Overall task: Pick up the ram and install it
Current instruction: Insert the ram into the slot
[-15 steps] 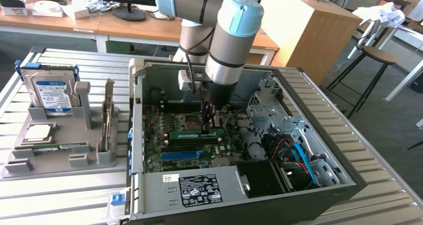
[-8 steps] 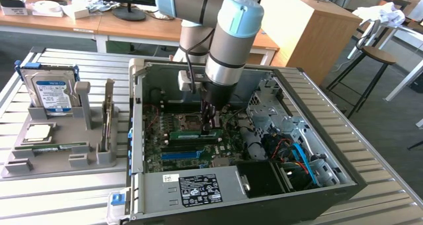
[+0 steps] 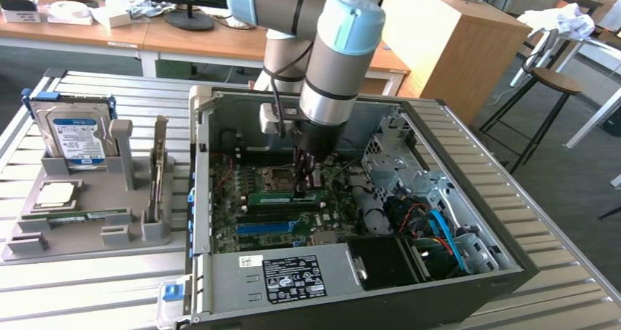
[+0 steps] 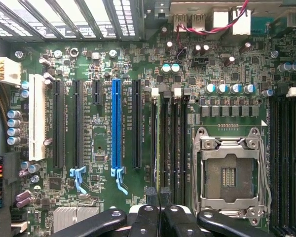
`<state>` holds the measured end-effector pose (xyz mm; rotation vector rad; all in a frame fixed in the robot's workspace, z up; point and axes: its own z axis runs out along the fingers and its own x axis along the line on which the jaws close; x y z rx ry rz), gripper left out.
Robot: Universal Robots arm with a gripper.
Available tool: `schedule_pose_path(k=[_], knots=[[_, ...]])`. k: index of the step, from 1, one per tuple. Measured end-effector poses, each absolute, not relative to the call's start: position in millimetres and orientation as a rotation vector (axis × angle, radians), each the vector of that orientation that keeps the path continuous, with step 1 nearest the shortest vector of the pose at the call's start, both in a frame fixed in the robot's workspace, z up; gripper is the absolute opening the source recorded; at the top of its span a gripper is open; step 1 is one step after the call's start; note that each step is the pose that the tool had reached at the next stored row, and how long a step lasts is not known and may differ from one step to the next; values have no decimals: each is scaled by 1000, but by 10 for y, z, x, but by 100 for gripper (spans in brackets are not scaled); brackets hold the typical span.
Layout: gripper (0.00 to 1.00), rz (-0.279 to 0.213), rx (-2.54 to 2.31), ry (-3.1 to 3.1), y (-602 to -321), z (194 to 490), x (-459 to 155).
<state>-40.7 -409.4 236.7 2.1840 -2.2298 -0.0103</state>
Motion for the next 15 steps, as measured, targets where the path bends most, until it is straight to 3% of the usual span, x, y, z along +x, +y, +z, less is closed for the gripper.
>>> schedule_pose_path(k=[15], knots=[[11, -10, 2184, -2230, -4101, 2362, -374]])
